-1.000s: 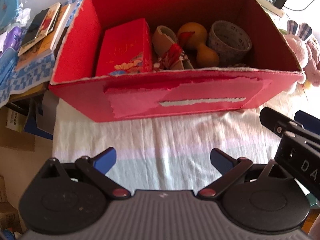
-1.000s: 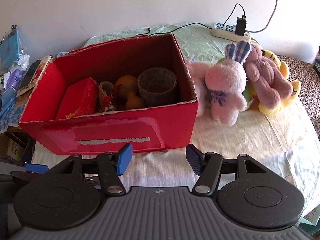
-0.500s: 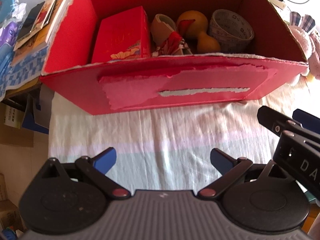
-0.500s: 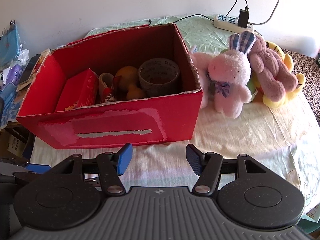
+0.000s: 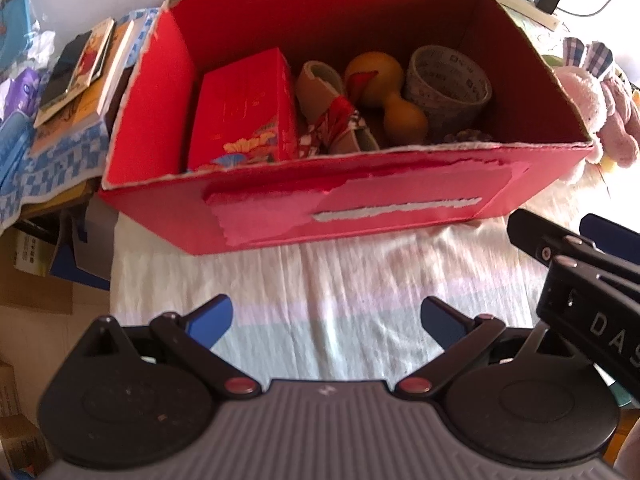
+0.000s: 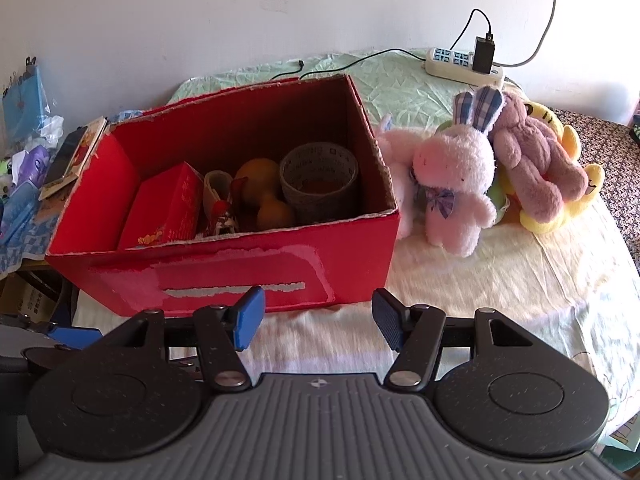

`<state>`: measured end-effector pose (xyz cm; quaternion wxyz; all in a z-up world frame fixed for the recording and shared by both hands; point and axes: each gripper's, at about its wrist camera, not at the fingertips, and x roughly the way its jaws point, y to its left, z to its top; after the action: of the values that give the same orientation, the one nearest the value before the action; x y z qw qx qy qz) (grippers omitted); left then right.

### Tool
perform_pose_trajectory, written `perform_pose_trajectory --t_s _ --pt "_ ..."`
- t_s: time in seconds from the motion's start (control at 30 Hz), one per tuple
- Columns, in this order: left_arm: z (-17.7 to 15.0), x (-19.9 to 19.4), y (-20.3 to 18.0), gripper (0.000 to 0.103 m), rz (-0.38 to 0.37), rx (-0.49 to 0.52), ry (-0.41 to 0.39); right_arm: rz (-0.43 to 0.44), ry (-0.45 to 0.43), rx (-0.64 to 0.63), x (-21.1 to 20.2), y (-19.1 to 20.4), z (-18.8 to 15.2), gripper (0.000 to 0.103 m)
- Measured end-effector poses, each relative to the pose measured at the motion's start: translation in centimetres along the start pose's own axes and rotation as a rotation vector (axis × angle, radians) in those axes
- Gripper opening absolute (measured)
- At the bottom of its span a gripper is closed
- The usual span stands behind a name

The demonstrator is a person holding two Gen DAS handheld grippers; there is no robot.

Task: Organize objects

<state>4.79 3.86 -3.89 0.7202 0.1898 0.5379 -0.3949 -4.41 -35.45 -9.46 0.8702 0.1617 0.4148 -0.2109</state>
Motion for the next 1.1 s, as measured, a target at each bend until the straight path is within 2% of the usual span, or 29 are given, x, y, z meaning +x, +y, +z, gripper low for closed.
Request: perform_pose_trajectory --t_s 0.4,0.67,0.77,0.9,1.1 --pt "0.6 -1.4 0.1 0.1 0.017 0.005 -0.055 0.027 -0.042 -0.017 -1.1 0.6 1.0 0.062" --pt "1.6 -4.0 0.5 0.101 0.1 0.018 -0.171 -0.002 -0.14 -0.022 -2.7 0.2 2.9 0.062" --pt "2.3 -4.5 1.2 0.101 0.104 0.0 -0.186 -0.015 -0.16 -0.011 -2.9 -0.3 3.7 0.062" --pt "3.4 -5.5 2.1 0.101 0.136 -0.028 -0.225 -0.014 -0.168 0.0 -3.1 -0.5 4.2 0.063" --pt "4.5 -6.4 2.9 0.101 0.145 -0.057 -0.267 -0.003 -0.157 -0.014 -2.9 -0.1 4.1 0.065"
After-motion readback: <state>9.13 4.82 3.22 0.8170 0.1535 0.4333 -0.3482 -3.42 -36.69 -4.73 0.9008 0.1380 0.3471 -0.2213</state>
